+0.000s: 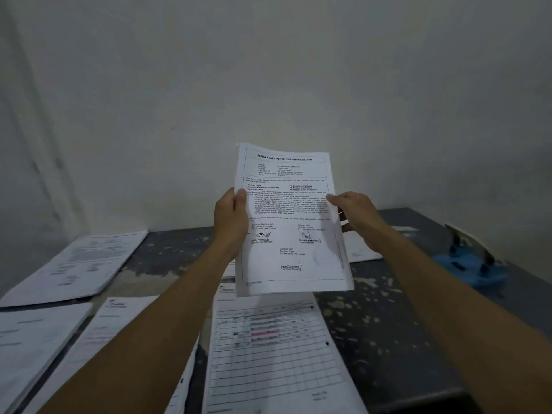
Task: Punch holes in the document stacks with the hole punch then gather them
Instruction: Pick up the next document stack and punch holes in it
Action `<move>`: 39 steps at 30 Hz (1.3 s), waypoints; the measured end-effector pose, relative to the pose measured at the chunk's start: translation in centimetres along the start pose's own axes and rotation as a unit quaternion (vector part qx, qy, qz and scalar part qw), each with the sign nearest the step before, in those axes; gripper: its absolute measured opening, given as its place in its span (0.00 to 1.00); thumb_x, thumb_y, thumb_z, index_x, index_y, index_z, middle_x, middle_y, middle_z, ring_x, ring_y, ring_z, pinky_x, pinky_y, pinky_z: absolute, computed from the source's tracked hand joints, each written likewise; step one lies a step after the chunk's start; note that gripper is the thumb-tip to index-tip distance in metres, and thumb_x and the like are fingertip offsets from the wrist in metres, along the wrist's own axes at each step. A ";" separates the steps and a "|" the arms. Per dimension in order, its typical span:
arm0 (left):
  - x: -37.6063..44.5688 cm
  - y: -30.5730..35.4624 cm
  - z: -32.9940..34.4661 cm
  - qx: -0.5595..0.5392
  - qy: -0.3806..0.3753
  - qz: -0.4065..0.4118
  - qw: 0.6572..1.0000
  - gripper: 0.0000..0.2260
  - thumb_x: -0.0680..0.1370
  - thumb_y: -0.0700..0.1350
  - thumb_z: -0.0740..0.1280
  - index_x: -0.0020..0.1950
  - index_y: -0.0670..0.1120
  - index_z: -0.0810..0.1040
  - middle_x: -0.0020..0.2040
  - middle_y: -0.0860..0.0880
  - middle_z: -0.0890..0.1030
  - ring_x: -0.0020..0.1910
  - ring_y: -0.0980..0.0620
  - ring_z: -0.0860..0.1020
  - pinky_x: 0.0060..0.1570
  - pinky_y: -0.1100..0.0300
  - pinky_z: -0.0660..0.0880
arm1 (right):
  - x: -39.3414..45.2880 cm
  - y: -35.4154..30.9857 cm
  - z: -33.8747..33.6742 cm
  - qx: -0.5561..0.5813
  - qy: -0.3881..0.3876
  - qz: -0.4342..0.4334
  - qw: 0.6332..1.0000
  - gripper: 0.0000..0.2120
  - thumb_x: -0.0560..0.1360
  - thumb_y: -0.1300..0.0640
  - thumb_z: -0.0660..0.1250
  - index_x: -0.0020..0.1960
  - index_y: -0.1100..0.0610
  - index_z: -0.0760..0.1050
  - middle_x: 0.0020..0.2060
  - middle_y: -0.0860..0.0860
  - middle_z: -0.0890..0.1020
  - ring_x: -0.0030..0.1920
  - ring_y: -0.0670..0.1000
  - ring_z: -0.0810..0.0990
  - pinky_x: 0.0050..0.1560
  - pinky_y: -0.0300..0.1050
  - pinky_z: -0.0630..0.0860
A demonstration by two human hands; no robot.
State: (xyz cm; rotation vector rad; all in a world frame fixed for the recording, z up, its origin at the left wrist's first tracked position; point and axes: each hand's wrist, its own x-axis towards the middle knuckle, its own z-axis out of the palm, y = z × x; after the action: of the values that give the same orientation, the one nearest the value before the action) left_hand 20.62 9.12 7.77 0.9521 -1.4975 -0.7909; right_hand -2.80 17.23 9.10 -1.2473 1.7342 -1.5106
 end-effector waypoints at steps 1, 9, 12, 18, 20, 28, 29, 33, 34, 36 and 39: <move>-0.4 0.0 1.0 -0.005 -0.007 -0.006 1.000 0.15 0.84 0.50 0.56 0.50 0.42 0.76 0.46 0.48 0.82 0.45 0.51 0.81 0.38 0.60 0.78 | 0.0 0.5 -1.3 -0.016 0.016 -0.006 1.000 0.15 0.79 0.48 0.66 0.54 0.60 0.77 0.48 0.56 0.83 0.49 0.57 0.83 0.51 0.57 0.82; -3.6 -0.9 9.7 -0.036 -0.083 -0.083 0.992 0.13 0.84 0.50 0.57 0.52 0.45 0.78 0.47 0.52 0.83 0.47 0.52 0.82 0.41 0.60 0.78 | -0.2 4.5 -11.1 -0.261 0.167 -0.087 0.947 0.02 0.77 0.56 0.68 0.48 0.55 0.76 0.43 0.49 0.80 0.39 0.44 0.76 0.37 0.37 0.69; -4.7 -1.2 12.6 -0.045 -0.105 -0.107 0.988 0.13 0.84 0.49 0.57 0.53 0.45 0.79 0.49 0.51 0.83 0.48 0.51 0.81 0.41 0.61 0.76 | -0.2 5.9 -14.1 -0.303 0.187 -0.078 0.931 0.02 0.76 0.59 0.67 0.47 0.57 0.77 0.43 0.51 0.80 0.43 0.51 0.78 0.44 0.43 0.72; -5.9 -1.9 17.3 -0.033 -0.126 -0.138 0.982 0.14 0.84 0.48 0.57 0.57 0.43 0.79 0.53 0.49 0.82 0.50 0.52 0.80 0.46 0.59 0.75 | 0.5 8.2 -18.9 -0.331 0.197 -0.046 0.922 0.06 0.76 0.59 0.63 0.46 0.59 0.79 0.43 0.52 0.81 0.43 0.52 0.78 0.43 0.46 0.76; -6.3 -2.2 18.6 -0.025 -0.131 -0.141 0.981 0.14 0.84 0.48 0.56 0.58 0.42 0.79 0.54 0.49 0.82 0.50 0.52 0.79 0.44 0.60 0.73 | 1.0 9.0 -20.0 -0.339 0.190 -0.027 0.921 0.07 0.76 0.60 0.62 0.46 0.59 0.79 0.43 0.53 0.81 0.42 0.52 0.78 0.43 0.46 0.76; -7.4 -3.1 23.6 -0.003 -0.157 -0.190 0.969 0.14 0.84 0.47 0.56 0.59 0.43 0.78 0.55 0.47 0.81 0.53 0.47 0.79 0.56 0.52 0.77 | 2.7 10.9 -22.8 -0.319 0.144 0.011 0.937 0.12 0.80 0.56 0.61 0.50 0.62 0.80 0.44 0.56 0.82 0.42 0.51 0.77 0.40 0.42 0.70; -7.6 -3.1 24.1 0.000 -0.157 -0.191 0.969 0.14 0.84 0.47 0.56 0.58 0.42 0.78 0.55 0.47 0.81 0.52 0.48 0.80 0.55 0.52 0.77 | 2.9 11.0 -22.9 -0.314 0.139 0.014 0.939 0.11 0.79 0.56 0.62 0.51 0.61 0.80 0.44 0.55 0.82 0.42 0.51 0.77 0.41 0.42 0.70; -7.7 -3.2 26.1 0.003 -0.150 -0.204 0.967 0.13 0.83 0.44 0.57 0.55 0.40 0.79 0.54 0.45 0.82 0.52 0.44 0.80 0.58 0.46 0.77 | 3.3 11.5 -23.2 -0.283 0.088 0.031 0.955 0.14 0.80 0.55 0.62 0.54 0.64 0.80 0.42 0.54 0.80 0.40 0.50 0.75 0.37 0.41 0.69; -7.8 -3.2 26.6 0.000 -0.149 -0.213 0.966 0.13 0.82 0.44 0.57 0.56 0.40 0.79 0.54 0.44 0.82 0.53 0.44 0.80 0.58 0.45 0.77 | 3.2 11.8 -23.3 -0.279 0.078 0.036 0.957 0.15 0.80 0.53 0.60 0.55 0.64 0.78 0.44 0.54 0.79 0.42 0.51 0.74 0.39 0.43 0.69; -7.9 -3.1 27.5 0.003 -0.148 -0.230 0.962 0.12 0.82 0.44 0.57 0.57 0.41 0.79 0.55 0.45 0.81 0.53 0.44 0.80 0.58 0.46 0.77 | 3.2 12.5 -23.4 -0.266 0.059 0.041 0.961 0.17 0.82 0.51 0.57 0.58 0.63 0.74 0.50 0.55 0.77 0.48 0.53 0.73 0.47 0.47 0.69; -8.1 -2.9 28.9 0.006 -0.141 -0.246 0.959 0.10 0.82 0.44 0.57 0.54 0.44 0.77 0.54 0.46 0.81 0.51 0.45 0.80 0.57 0.47 0.78 | 3.2 13.0 -23.5 -0.250 0.021 0.057 0.966 0.17 0.83 0.48 0.52 0.63 0.58 0.70 0.61 0.54 0.74 0.57 0.53 0.70 0.54 0.48 0.64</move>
State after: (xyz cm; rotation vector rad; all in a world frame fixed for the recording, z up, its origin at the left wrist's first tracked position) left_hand -7.27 14.21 -2.34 1.2866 -1.5225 -1.3235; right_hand -27.96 24.98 3.03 -1.3241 2.2628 -1.0717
